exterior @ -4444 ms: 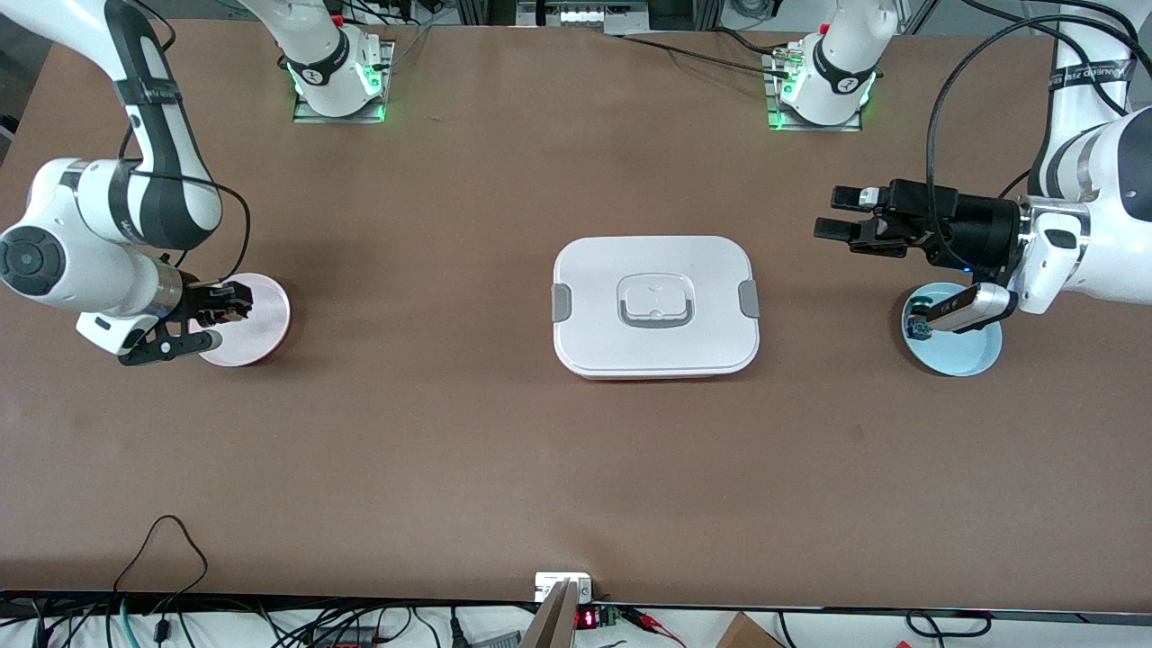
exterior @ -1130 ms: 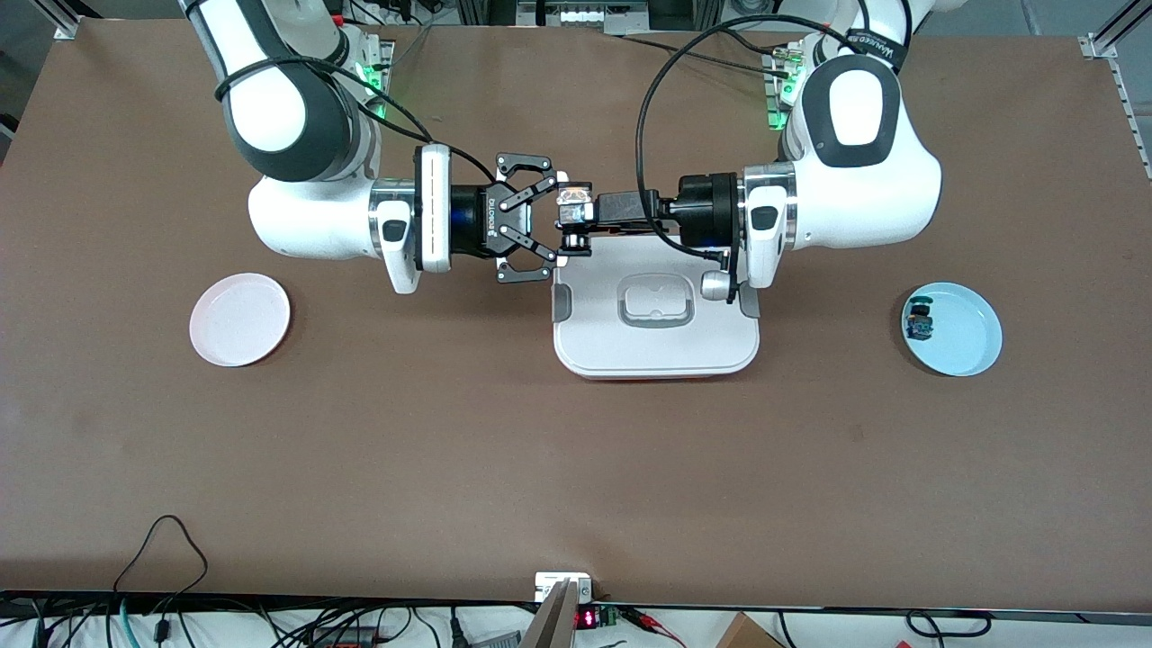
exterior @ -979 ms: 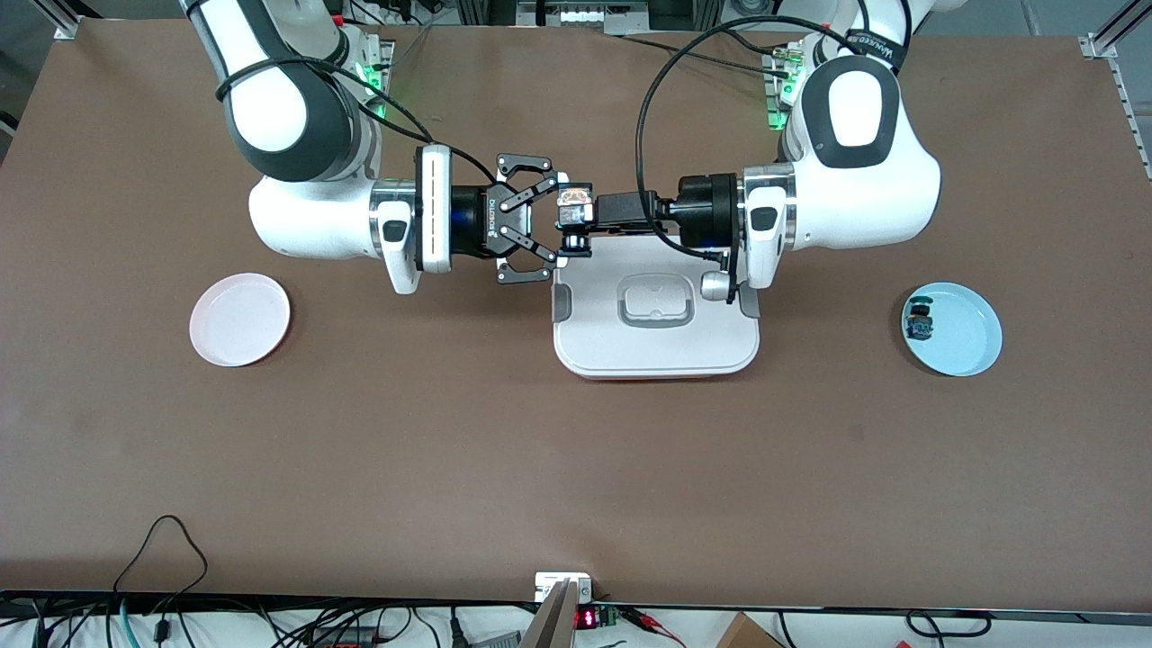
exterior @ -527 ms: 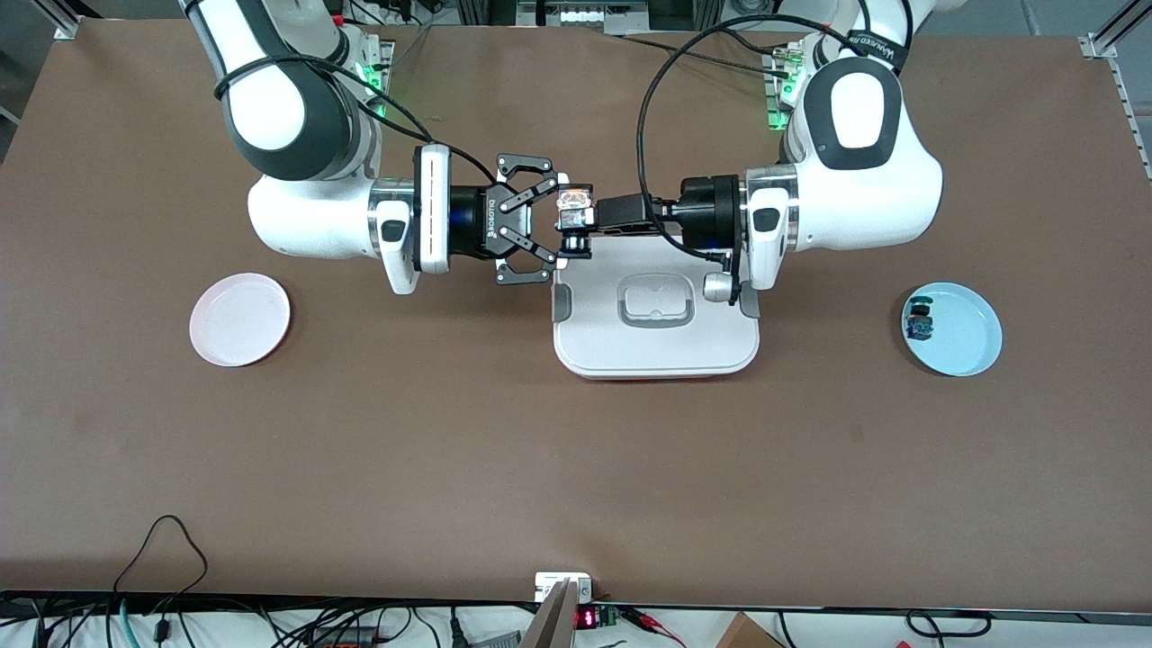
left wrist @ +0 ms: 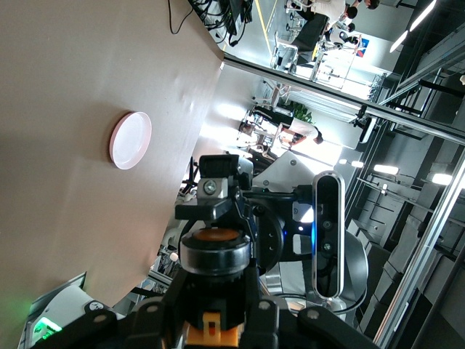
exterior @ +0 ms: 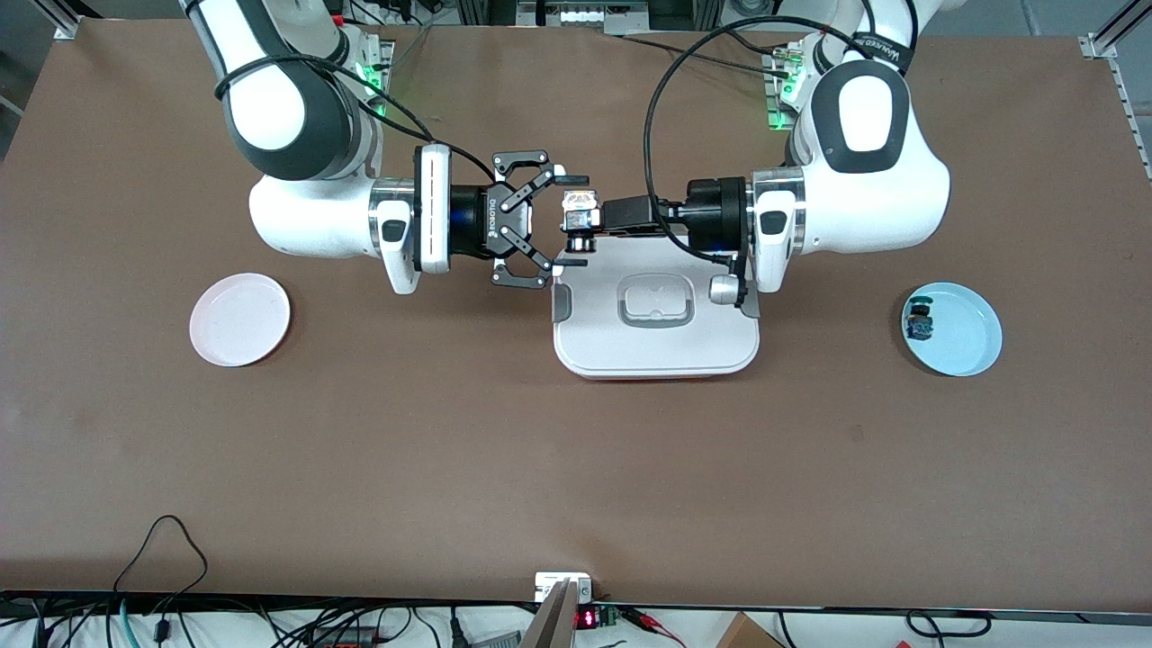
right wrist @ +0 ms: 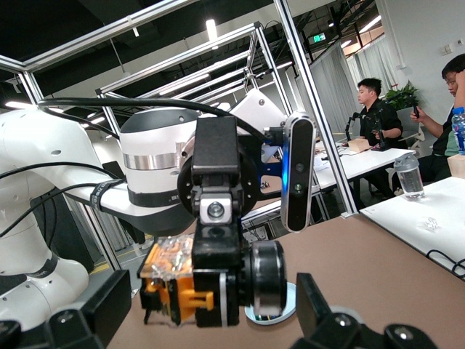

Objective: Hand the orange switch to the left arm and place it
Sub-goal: 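Open the right gripper while the left gripper pulls the switch away, then carry the switch with the left gripper to the light blue plate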

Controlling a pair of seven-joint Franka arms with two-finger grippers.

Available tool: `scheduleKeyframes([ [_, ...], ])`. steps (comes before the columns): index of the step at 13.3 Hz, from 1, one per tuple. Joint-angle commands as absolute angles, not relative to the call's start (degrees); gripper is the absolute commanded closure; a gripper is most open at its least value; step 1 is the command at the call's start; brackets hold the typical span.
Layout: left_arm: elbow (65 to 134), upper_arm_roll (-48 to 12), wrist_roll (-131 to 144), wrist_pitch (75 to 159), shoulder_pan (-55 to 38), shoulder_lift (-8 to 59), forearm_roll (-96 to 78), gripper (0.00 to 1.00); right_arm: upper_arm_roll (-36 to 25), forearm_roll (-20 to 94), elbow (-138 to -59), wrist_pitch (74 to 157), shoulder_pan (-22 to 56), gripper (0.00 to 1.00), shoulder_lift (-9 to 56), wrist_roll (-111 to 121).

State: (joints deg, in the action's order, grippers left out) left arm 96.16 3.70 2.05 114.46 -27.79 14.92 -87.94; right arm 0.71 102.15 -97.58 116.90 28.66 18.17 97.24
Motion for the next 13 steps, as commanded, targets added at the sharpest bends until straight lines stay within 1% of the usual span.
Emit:
scheduleKeyframes([
  [1,95.89,3.6,1.14,109.62,-24.62,14.59,-82.12,1.0,0.53,103.18,-97.03,117.69,29.0,0.0,18.02,96.59],
  [4,95.8,3.6,0.79,100.84,-18.13,14.68,-74.39,1.0,0.53,102.66,-97.55,117.6,28.04,0.0,17.41,96.5],
  [6,95.71,3.69,0.97,94.52,-12.86,14.68,-70.16,1.0,0.44,102.13,-99.3,117.33,25.94,0.0,16.62,96.85],
  [8,95.45,3.69,0.7,88.45,-7.76,14.68,-60.79,1.0,0.44,101.17,-102.82,116.55,23.65,0.0,14.69,96.86],
  [9,94.58,3.6,-1.21,85.81,-6.17,14.59,-51.68,1.0,0.35,99.42,-103.88,115.59,22.34,0.0,13.89,96.68],
  [12,95.27,3.78,-7.98,84.46,-3.0,15.9,-31.53,1.0,-0.17,94.23,-103.97,108.22,17.42,0.0,13.89,96.33],
  [13,95.19,3.78,-10.0,84.98,-1.6,17.04,-25.46,1.0,-1.05,92.04,-104.15,103.41,15.75,0.0,13.89,95.37],
])
